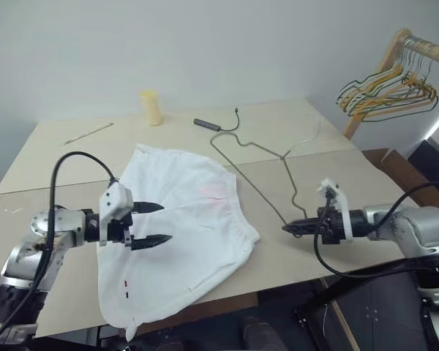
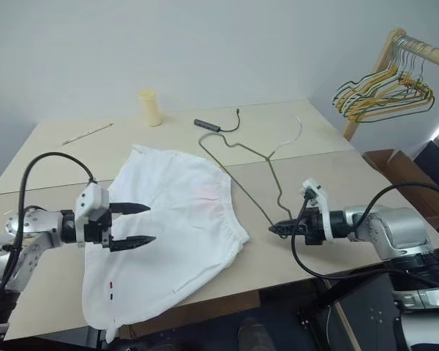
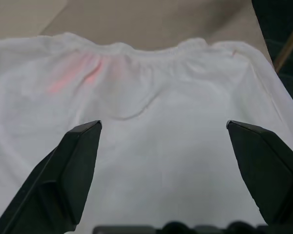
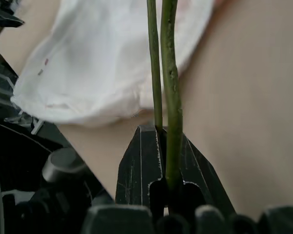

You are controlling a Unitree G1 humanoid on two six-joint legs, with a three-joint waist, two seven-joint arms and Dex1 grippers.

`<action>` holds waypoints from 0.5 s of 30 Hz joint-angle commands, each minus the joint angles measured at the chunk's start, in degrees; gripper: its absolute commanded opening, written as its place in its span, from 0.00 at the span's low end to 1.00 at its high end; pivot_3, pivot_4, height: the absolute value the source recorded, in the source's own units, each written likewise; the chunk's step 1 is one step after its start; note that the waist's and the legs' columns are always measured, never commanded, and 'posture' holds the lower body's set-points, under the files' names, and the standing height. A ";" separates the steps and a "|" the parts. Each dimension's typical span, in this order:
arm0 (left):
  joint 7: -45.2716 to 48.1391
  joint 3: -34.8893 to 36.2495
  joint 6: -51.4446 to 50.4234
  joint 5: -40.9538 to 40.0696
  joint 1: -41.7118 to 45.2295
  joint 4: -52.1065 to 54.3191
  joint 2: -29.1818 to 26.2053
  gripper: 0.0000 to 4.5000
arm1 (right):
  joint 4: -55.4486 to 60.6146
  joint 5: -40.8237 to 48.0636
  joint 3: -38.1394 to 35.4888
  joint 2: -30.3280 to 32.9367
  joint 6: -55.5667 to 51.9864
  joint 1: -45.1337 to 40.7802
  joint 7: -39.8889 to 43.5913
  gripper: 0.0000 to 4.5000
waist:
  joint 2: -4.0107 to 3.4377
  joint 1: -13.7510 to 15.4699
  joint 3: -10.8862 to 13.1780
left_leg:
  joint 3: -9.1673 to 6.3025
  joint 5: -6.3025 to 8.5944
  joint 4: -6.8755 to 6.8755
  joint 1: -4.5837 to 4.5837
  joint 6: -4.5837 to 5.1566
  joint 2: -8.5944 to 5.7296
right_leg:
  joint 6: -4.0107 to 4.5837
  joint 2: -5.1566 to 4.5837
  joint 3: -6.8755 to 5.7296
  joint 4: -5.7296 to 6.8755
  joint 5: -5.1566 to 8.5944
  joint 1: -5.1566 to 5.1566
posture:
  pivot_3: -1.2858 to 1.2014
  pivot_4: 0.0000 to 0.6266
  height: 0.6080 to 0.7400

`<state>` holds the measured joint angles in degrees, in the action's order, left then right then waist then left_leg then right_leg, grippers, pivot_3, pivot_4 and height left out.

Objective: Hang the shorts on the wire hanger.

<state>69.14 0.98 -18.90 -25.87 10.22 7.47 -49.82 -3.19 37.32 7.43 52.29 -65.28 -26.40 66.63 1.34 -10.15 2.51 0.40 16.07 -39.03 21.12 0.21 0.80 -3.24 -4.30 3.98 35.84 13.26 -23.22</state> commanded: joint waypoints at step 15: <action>2.30 1.78 2.22 0.75 -1.30 3.59 -1.25 0.99 | -30.01 -5.16 21.17 3.22 -11.80 -17.32 24.37 0.00 | -0.02 -0.24 0.02 | -0.06 -0.02 -0.10 -0.01 0.03 0.01 | -0.01 -0.01 0.01 0.01 0.00 0.02 | 0.46 0.00 1.00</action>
<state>71.45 1.24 -17.48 -24.84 8.46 9.58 -50.50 -30.69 33.48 28.55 56.09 -78.10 -41.54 88.23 1.32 -10.39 2.52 0.33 16.05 -39.13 21.11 0.24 0.81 -3.24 -4.31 4.00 35.87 13.25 -23.21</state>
